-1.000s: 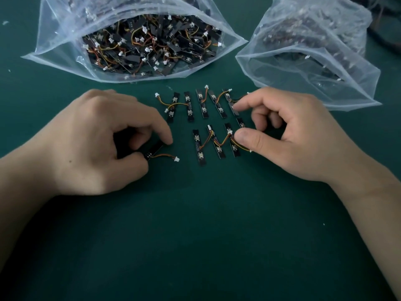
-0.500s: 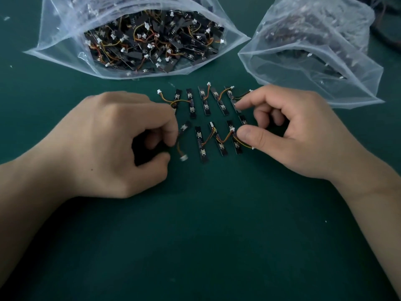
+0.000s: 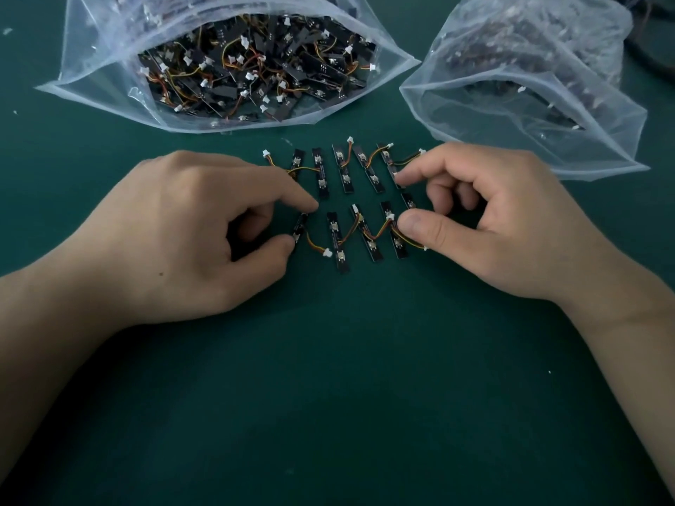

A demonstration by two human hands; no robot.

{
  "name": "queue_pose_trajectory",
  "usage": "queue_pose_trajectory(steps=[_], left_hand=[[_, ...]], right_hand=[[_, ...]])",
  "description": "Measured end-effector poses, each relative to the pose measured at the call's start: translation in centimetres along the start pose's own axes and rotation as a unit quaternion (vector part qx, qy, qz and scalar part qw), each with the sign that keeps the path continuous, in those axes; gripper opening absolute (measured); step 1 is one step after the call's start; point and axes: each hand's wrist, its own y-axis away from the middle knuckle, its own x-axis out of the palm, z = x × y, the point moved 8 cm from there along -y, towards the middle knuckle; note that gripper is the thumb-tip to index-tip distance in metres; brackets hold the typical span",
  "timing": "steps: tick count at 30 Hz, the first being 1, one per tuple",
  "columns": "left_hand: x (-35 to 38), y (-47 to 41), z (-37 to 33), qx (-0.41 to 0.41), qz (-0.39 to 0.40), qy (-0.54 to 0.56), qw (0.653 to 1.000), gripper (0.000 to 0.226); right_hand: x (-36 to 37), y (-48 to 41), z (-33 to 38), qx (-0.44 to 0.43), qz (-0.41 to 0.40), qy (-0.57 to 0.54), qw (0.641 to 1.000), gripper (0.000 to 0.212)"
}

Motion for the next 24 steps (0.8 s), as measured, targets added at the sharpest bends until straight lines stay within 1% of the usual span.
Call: queue_pose_trajectory(steps=[4,10,14,15,17,19,20,22,24], left_hand=[[0.0,0.1,-0.2,-0.004,0.005,0.003,1.0,0.022],[-0.1,0.0,-1.0,-0.004,0.0,-0.03,1.0,0.025],[-0.3,0.1,-0.7,-0.005,-0.003,-0.02,1.0,0.028],[-0.5,0.1,-0.4,-0.009,-0.013,-0.006,1.0,0.027],[-1.2,0.1,0.2,-0.028,-0.059,0.012,0.998,0.018],[-1.9,0.2,1.2,-0.06,-0.114,0.009,0.992,0.009],[-2.0,0.3,1.6,-0.078,-0.129,0.009,0.989,0.007],[-1.8,0.3,2.1,-0.1,-0.132,0.003,0.986,0.007],[-1.6,0.4,2.1,-0.103,-0.123,-0.016,0.987,0.009]], right_hand=[[0.1,0.0,0.0,-0.002,0.001,-0.001,1.0,0.038],[0.0,0.1,0.0,-0.008,-0.002,0.0,1.0,0.038],[-0.2,0.1,0.1,-0.011,-0.016,-0.009,1.0,0.033],[-0.3,0.0,0.0,-0.01,-0.03,-0.017,0.999,0.029],[-0.7,-0.1,-0.3,0.002,-0.063,-0.027,0.998,0.02],[-1.0,-0.1,-0.8,0.017,-0.082,-0.022,0.996,0.016],[-1.0,-0.1,-0.9,0.023,-0.084,-0.019,0.996,0.015],[-0.9,-0.2,-1.0,0.027,-0.076,-0.009,0.997,0.016],[-0.7,-0.3,-0.9,0.025,-0.067,0.004,0.997,0.016]])
